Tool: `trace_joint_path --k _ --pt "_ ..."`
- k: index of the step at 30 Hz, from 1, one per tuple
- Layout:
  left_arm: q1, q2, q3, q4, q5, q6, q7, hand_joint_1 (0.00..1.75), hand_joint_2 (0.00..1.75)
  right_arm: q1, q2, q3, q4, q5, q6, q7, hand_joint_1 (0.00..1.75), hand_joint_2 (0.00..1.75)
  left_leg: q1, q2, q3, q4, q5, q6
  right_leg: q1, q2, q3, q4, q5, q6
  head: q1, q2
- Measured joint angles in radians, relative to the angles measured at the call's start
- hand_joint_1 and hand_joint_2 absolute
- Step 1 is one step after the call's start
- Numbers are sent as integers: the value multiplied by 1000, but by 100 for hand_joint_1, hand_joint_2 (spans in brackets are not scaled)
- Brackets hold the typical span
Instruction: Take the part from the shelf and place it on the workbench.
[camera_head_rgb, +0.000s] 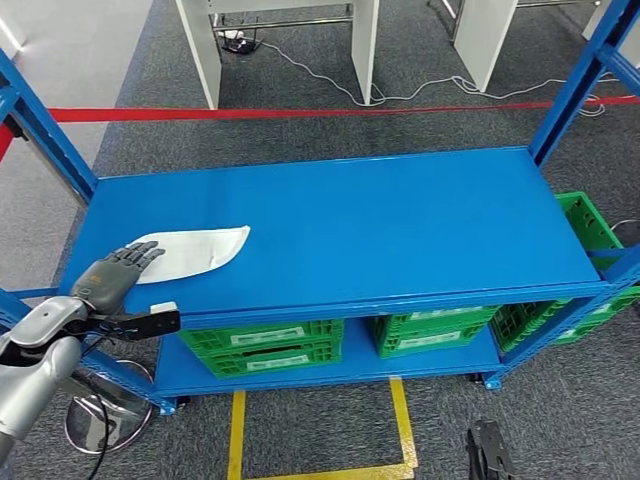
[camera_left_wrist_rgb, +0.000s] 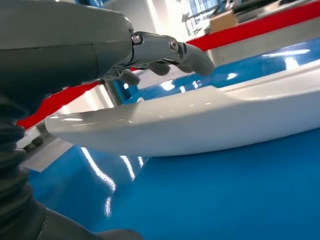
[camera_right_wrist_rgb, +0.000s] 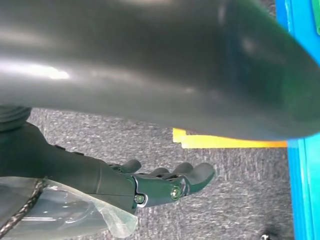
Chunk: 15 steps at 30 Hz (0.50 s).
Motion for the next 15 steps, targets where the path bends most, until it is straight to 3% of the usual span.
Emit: trace_joint_path --k 2,5,6,7,8,10,11,13,15 --pt "-1 4 12 10 0 8 -4 0 175 -1 0 0 0 2 0 0 0 0 3 1 -18 43 -31 -10 -3 0 1 -2 2 -11 -2 0" --pt "-1 4 26 29 -3 24 -16 0 175 -2 0 0 0 5 1 0 0 0 5 2 -103 231 -119 -21 -3 0 1 -2 1 -17 -5 0" --pt "1 3 30 36 -4 28 -18 0 175 -1 0 0 0 6 1 0 0 0 5 2 -124 276 -131 -21 -2 0 2 -2 1 -18 -5 0" --pt "3 2 32 42 -5 29 -19 0 175 -1 0 0 0 6 1 0 0 0 5 2 -128 284 -122 -19 -1 0 2 -2 0 -18 -5 0" --pt "4 1 34 46 -6 31 -20 0 175 -2 0 0 0 6 2 0 0 0 5 2 -115 254 -97 -15 0 0 3 -1 0 -18 -5 0" --pt "2 0 39 50 -6 32 -22 0 175 -2 0 0 0 8 2 0 0 0 2 2 -53 122 -28 -1 2 0 5 -2 0 -18 -4 0" --pt "1 0 41 51 -6 33 -23 0 175 -3 1 0 0 8 2 0 0 0 -1 2 -25 61 -9 6 3 0 5 -1 0 -16 -4 0" --pt "-1 -2 43 52 -5 34 -25 0 175 -3 2 0 0 9 2 0 0 0 -6 2 0 4 0 14 4 -1 2 -2 2 -7 -4 0" --pt "-1 -3 44 53 -4 37 -27 0 175 -3 2 0 0 9 2 0 0 0 -6 2 3 -6 2 18 3 -2 0 -5 4 4 -4 0"
